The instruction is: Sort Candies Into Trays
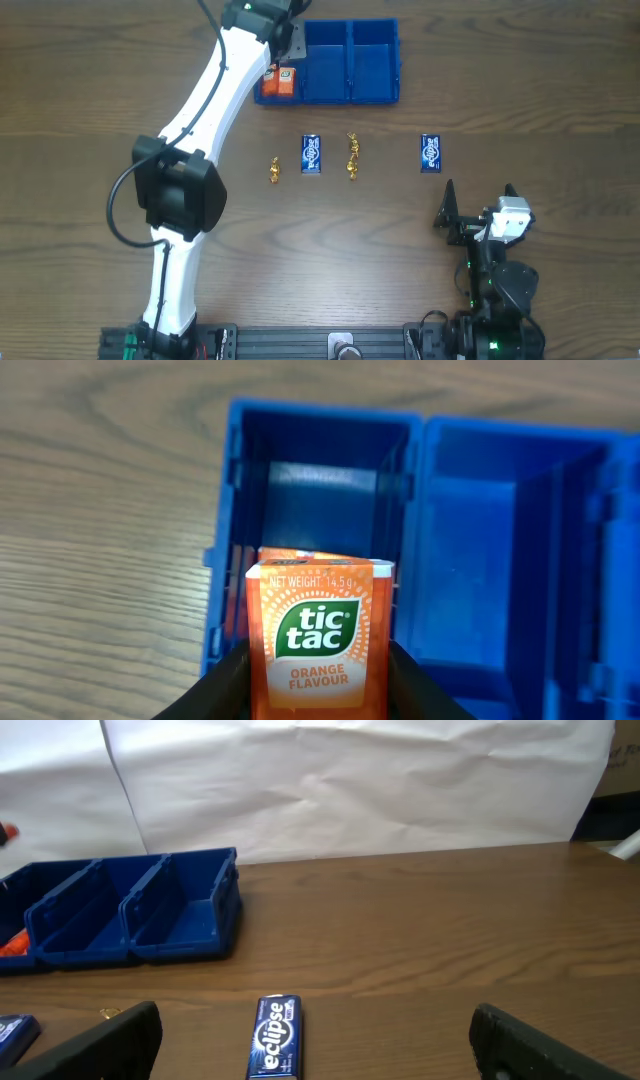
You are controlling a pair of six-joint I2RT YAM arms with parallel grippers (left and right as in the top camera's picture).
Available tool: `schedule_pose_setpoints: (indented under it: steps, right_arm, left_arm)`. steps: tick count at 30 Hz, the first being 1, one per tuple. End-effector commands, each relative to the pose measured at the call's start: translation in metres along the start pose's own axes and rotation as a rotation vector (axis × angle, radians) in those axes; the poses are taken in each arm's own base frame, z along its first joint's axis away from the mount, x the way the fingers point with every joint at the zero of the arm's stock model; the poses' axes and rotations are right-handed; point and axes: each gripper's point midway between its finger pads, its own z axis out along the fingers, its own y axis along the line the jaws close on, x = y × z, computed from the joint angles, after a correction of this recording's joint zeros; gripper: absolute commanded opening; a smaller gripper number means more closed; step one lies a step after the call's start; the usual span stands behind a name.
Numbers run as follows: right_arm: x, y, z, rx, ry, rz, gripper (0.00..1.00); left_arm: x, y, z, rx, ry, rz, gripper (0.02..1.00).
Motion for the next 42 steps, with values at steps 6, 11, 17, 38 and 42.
schedule_pose_setpoints:
  steps: [6,11,17,38,42]
  right_arm:
    - [0.002,-0.001,0.0,0.009,0.005,-0.007,0.998]
    - [0.002,-0.001,0.0,0.009,0.005,-0.007,0.998]
    - [0.002,-0.001,0.0,0.009,0.005,-0.007,0.998]
    - [0.002,-0.001,0.0,0.009,0.005,-0.007,0.998]
    - [0.002,-0.001,0.0,0.009,0.005,-0.007,0.998]
  left_arm:
    - [0.008,-0.001,0.026,0.024,0.044,0.008,0.222]
    - [0.013,0.001,0.036,0.019,0.063,0.013,0.224]
    - [0.018,0.0,0.044,0.023,0.08,0.017,0.257]
    - [0.004,-0.008,0.014,0.067,0.035,-0.004,0.998]
    - [-0.01,-0.012,-0.025,0.091,-0.024,-0.006,0.998]
